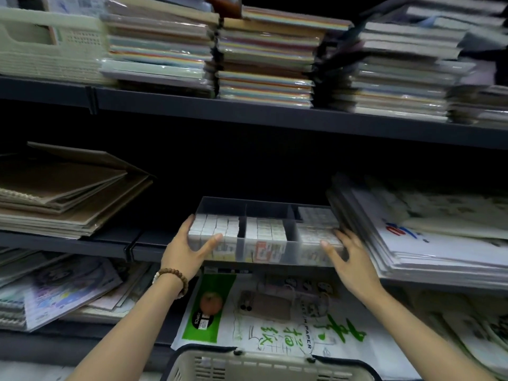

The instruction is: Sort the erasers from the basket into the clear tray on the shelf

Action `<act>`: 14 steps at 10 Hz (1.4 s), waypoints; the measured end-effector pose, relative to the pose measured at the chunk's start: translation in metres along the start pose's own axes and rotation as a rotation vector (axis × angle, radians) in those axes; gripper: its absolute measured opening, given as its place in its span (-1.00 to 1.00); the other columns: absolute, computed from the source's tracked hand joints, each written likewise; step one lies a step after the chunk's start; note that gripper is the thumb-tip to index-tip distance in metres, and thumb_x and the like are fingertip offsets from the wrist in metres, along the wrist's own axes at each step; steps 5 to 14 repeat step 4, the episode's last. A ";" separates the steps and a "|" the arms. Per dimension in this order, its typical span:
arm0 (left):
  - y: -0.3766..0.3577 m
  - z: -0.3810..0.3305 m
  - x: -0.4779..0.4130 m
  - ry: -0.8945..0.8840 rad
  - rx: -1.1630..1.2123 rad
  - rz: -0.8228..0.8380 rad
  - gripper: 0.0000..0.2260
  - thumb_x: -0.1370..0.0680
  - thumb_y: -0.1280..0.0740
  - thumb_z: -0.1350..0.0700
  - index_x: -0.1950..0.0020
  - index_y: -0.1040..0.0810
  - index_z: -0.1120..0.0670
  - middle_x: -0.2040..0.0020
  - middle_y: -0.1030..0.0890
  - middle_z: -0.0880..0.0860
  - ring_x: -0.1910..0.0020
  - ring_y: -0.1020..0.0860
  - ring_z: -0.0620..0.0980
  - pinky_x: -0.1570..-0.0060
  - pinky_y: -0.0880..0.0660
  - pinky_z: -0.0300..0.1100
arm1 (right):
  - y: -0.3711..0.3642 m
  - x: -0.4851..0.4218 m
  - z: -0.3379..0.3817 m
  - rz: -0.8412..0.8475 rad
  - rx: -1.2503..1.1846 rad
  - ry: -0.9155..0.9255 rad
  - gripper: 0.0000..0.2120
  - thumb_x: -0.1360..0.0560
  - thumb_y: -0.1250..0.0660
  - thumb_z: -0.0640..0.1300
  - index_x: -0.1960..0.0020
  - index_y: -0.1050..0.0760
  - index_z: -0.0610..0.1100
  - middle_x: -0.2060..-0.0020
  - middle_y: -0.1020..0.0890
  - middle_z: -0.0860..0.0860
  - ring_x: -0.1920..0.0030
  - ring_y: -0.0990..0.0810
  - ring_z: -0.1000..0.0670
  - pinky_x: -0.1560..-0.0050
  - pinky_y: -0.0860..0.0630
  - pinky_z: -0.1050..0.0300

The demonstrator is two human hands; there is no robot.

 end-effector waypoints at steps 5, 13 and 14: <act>0.002 -0.031 0.023 -0.187 -0.012 -0.188 -0.28 -0.42 -0.34 -0.13 -0.49 -0.18 0.11 -0.47 -0.26 0.08 -0.44 -0.23 0.03 -0.38 -0.21 -0.08 | 0.050 -0.001 0.048 -0.135 -0.073 0.219 -0.45 -0.54 -0.23 0.07 -0.49 -0.18 0.01 -0.50 -0.19 0.04 -0.49 -0.13 0.08 -0.43 -0.11 0.21; 0.002 -0.031 0.023 -0.187 -0.012 -0.188 -0.28 -0.42 -0.34 -0.13 -0.49 -0.18 0.11 -0.47 -0.26 0.08 -0.44 -0.23 0.03 -0.38 -0.21 -0.08 | 0.050 -0.001 0.048 -0.135 -0.073 0.219 -0.45 -0.54 -0.23 0.07 -0.49 -0.18 0.01 -0.50 -0.19 0.04 -0.49 -0.13 0.08 -0.43 -0.11 0.21; 0.002 -0.031 0.023 -0.187 -0.012 -0.188 -0.28 -0.42 -0.34 -0.13 -0.49 -0.18 0.11 -0.47 -0.26 0.08 -0.44 -0.23 0.03 -0.38 -0.21 -0.08 | 0.050 -0.001 0.048 -0.135 -0.073 0.219 -0.45 -0.54 -0.23 0.07 -0.49 -0.18 0.01 -0.50 -0.19 0.04 -0.49 -0.13 0.08 -0.43 -0.11 0.21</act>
Point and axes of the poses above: each hand's wrist, its own x-axis away from the middle knuckle, its own y-axis out of the back of the hand, z = x × y, the point moved 1 cm from there along -x, towards the middle knuckle
